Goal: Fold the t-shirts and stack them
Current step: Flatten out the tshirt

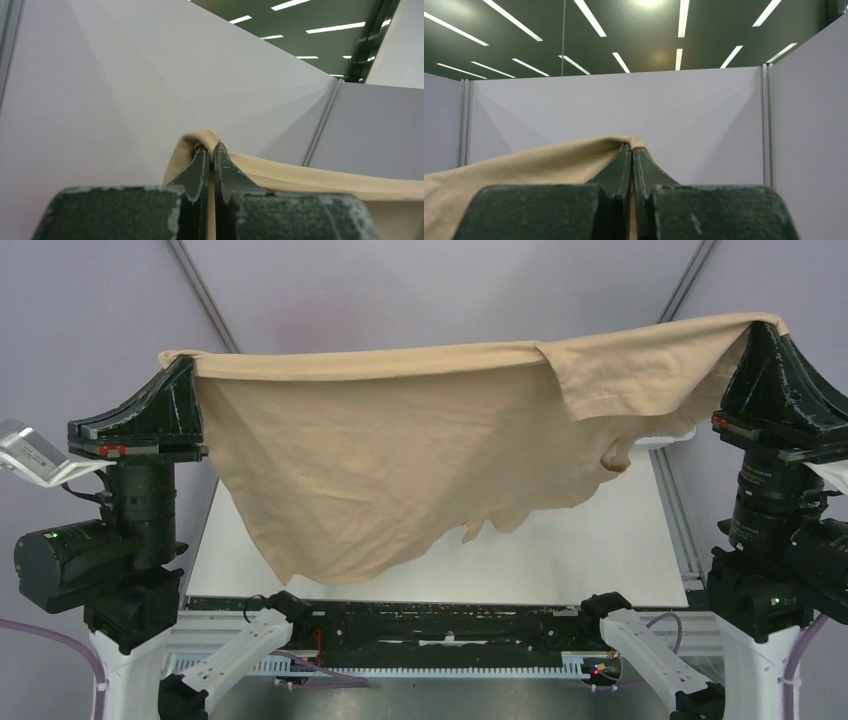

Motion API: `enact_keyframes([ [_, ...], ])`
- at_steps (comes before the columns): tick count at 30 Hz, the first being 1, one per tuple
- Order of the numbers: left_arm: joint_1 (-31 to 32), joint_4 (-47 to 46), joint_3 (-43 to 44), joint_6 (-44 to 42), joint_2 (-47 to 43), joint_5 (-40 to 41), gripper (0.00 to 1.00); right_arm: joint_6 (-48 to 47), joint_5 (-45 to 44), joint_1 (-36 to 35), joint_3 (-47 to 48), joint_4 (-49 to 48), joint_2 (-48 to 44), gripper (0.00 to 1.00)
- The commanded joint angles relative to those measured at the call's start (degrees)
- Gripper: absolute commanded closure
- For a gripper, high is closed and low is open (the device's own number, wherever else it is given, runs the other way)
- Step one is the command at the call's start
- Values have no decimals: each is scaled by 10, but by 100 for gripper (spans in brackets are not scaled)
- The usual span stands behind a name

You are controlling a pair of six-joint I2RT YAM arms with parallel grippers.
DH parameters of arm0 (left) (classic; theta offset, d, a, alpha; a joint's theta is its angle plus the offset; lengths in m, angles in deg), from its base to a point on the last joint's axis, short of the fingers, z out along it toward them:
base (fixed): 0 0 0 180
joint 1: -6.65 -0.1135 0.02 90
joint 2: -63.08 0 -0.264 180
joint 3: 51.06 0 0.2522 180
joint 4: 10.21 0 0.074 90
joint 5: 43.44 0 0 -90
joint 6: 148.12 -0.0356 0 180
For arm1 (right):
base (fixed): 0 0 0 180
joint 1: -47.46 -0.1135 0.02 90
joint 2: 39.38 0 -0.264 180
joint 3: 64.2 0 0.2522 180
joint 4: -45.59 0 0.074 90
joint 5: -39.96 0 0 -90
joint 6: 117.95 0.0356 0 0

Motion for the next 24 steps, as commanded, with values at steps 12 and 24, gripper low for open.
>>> enact_keyframes([
  [12, -2, 24, -32, -26, 120, 206, 98, -77, -179, 2, -21, -55, 132, 100],
  [24, -198, 160, -42, 186, 547, 104, 98, 23, -316, 6, -169, -93, 445, 100],
])
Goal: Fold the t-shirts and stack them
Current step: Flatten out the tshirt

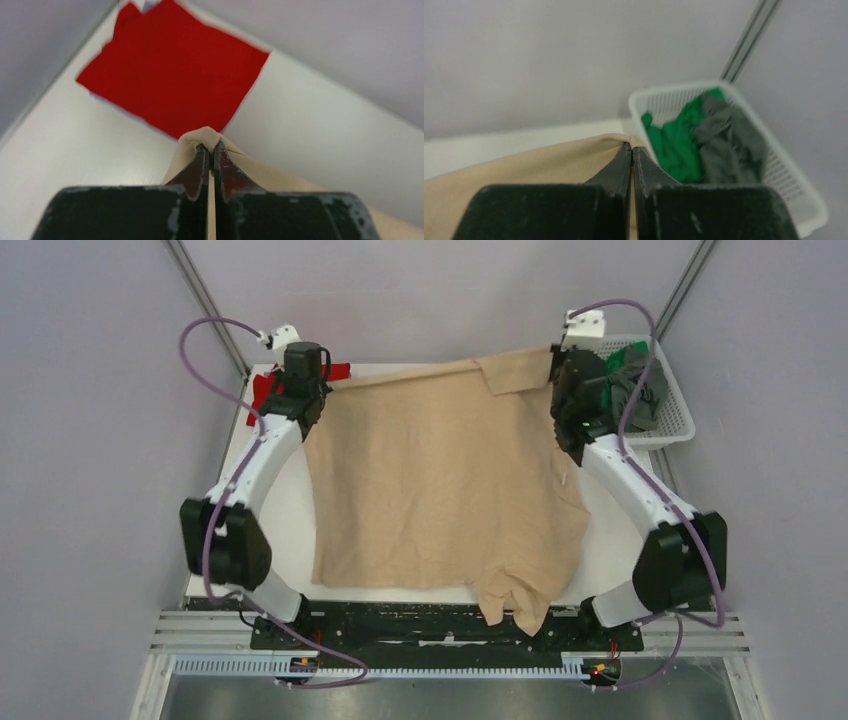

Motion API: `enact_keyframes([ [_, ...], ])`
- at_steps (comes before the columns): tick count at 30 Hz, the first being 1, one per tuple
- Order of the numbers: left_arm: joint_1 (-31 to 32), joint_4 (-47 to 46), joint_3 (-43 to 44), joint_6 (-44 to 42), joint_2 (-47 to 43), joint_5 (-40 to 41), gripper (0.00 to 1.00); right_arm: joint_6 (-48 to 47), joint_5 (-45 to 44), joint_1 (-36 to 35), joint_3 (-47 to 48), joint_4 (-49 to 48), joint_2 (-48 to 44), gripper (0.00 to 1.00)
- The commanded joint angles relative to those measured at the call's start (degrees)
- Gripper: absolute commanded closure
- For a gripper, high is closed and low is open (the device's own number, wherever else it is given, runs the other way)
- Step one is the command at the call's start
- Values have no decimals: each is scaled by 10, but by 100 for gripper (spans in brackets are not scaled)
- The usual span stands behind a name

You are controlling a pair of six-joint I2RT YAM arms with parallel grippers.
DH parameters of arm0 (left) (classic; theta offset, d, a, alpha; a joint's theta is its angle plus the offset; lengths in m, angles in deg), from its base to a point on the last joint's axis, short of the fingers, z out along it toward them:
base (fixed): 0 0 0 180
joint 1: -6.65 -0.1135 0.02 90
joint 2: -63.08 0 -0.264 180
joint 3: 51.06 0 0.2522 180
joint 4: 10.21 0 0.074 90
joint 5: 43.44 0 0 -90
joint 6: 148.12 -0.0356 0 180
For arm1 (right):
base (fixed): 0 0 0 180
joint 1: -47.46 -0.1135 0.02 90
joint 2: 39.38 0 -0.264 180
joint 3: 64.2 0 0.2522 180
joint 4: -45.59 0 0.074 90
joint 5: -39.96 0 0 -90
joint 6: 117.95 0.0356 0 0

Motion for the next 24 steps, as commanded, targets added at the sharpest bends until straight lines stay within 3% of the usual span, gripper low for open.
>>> enact_keyframes([
  [1, -51, 9, 5, 69, 120, -59, 98, 69, -42, 7, -19, -24, 112, 100],
  [2, -51, -13, 14, 65, 157, -71, 94, 79, -35, 8, -9, -22, 145, 100],
  [3, -51, -27, 30, 65, 193, -83, 84, 91, -27, 8, 9, -21, 186, 100],
  [5, -52, -36, 70, 61, 248, -97, 34, 99, -10, 10, 78, 6, 266, 96],
  [7, -52, -12, 120, 64, 281, -77, 15, 101, -2, 13, 167, 52, 340, 77],
  [8, -52, 9, 138, 66, 288, -72, 1, 108, 3, 16, 220, 98, 375, 60],
  [9, -52, 22, 153, 65, 288, -72, 0, 116, 14, 18, 264, 148, 395, 45],
  [10, -52, 24, 155, 61, 281, -78, 0, 123, 31, 19, 298, 182, 409, 20],
  [11, -52, 24, 150, 56, 271, -89, 0, 125, 49, 20, 309, 205, 411, 3],
  [14, -51, 45, 136, 53, 231, -118, 0, 133, 107, 20, 255, 214, 370, 2],
  [18, -47, 59, 76, 66, 163, -174, 0, 151, 207, 20, 110, 196, 280, 2],
  [24, -18, -27, -50, 79, 108, -285, 0, 192, 305, 20, -17, 142, 249, 2],
])
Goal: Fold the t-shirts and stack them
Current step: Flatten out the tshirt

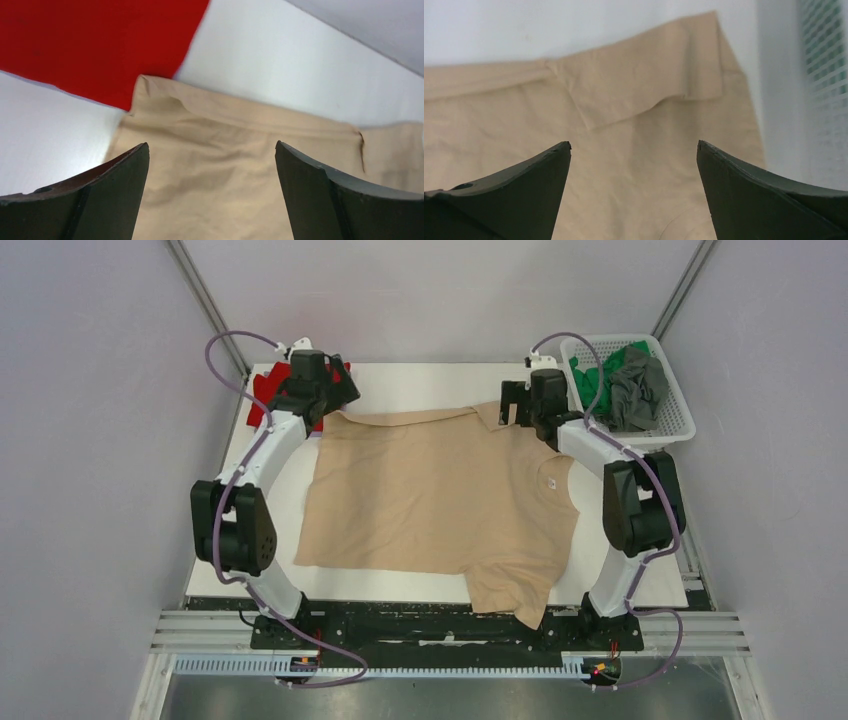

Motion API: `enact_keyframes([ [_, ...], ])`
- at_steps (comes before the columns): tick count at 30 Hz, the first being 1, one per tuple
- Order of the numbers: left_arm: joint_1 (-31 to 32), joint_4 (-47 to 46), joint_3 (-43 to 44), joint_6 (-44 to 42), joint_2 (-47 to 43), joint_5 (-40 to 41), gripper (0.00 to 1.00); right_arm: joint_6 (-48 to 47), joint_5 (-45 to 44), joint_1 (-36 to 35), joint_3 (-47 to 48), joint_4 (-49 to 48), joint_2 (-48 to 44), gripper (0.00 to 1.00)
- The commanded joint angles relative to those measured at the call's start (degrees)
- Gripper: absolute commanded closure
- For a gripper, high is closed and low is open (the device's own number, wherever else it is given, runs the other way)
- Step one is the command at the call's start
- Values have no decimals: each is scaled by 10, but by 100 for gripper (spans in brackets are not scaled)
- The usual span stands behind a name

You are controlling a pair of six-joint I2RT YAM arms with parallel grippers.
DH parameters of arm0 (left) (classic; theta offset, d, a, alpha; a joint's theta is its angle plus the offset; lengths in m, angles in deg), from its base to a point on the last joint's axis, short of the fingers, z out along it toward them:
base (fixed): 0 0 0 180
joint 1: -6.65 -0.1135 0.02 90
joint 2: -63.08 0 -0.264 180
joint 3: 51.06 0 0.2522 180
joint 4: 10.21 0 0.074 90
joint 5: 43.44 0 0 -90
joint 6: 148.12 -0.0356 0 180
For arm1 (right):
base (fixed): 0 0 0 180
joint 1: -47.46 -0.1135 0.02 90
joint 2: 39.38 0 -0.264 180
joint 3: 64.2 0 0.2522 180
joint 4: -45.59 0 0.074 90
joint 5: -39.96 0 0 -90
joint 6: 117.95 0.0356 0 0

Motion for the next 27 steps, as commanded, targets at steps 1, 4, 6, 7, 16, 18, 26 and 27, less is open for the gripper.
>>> enact_keyframes([
  [1, 24, -60, -62, 24, -13, -104, 0, 35, 87, -1, -42, -33, 6, 2],
  [4, 25, -59, -59, 28, 10, -132, 0, 30, 112, -1, -32, -50, 35, 2],
  [6, 25, -57, -57, 27, 25, -130, 0, 25, 116, 0, -26, -60, 55, 2],
  [7, 25, -58, -57, 26, 31, -128, 0, 23, 116, 0, -24, -63, 63, 2],
  [16, 23, -62, -9, 14, 121, -123, 0, 22, 105, -1, 15, -107, 135, 2],
  [18, 18, -60, 10, 13, 143, -123, 0, 21, 101, -1, 38, -113, 155, 2],
  [26, 12, -85, 64, -3, 201, -97, 0, 22, 97, -1, 150, -129, 227, 2],
  [27, 10, -86, 73, -6, 209, -91, 0, 24, 98, -1, 165, -135, 237, 2],
])
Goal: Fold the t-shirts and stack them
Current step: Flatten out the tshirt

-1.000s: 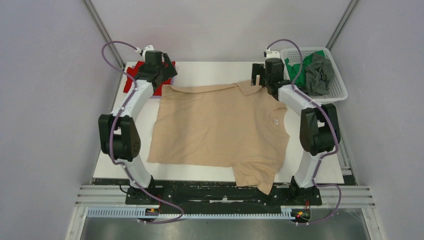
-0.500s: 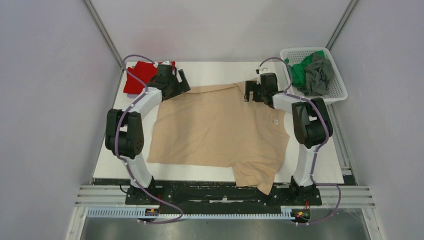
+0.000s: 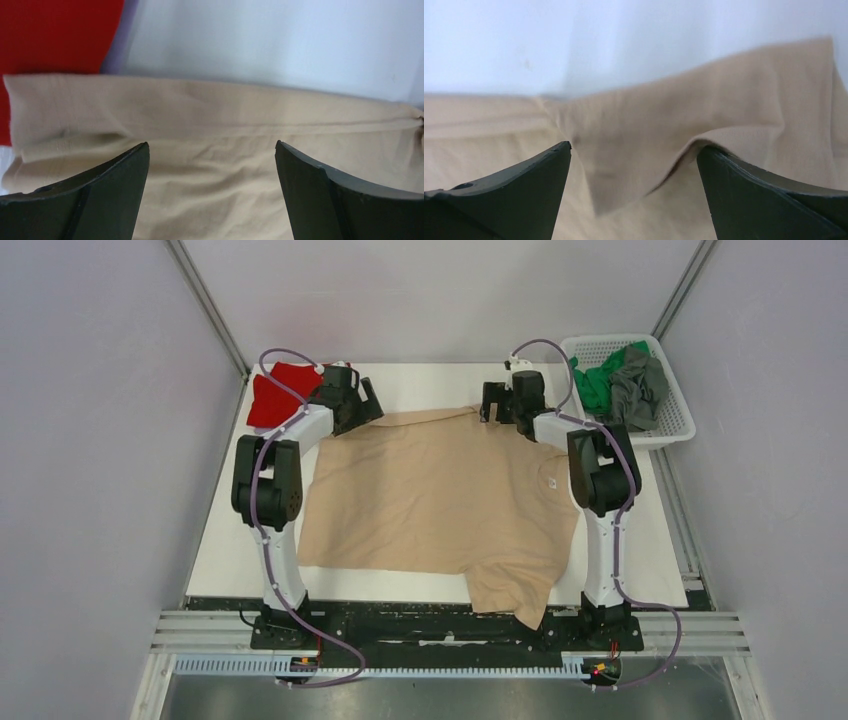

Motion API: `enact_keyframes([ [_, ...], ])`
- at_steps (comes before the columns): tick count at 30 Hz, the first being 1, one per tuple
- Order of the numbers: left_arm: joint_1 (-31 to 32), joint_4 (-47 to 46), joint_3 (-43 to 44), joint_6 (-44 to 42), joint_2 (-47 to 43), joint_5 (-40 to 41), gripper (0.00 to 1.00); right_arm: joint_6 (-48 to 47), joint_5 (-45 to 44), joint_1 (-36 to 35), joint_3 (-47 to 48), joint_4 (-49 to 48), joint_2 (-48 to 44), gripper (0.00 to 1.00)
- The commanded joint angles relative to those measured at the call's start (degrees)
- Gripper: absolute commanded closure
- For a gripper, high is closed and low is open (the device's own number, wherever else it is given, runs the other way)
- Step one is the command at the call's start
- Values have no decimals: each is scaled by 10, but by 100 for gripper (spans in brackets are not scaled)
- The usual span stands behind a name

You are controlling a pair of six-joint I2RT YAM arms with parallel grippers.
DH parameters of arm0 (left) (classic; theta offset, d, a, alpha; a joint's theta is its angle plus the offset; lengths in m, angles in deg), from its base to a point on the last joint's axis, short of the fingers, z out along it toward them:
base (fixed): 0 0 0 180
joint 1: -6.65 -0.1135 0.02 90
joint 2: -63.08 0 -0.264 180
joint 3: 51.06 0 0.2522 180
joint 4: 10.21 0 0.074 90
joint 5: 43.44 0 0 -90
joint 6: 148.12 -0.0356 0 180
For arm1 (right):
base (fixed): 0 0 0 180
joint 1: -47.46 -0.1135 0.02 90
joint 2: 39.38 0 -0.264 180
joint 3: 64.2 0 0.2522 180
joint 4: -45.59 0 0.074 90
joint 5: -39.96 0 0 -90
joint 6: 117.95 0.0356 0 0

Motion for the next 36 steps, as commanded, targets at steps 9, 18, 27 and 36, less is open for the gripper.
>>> enact_keyframes([
  [9, -20, -42, 164, -20, 96, 70, 0, 122, -75, -1, 348, -162, 196, 2],
  [18, -40, 70, 411, 33, 196, 47, 0, 8, -115, 2, 235, -114, 73, 2],
  [27, -20, 90, 205, 3, 14, 29, 0, 0, -93, 1, -89, -72, -171, 2],
  [36, -7, 187, -110, 74, -214, 94, 0, -16, -118, -4, -233, -12, -293, 2],
])
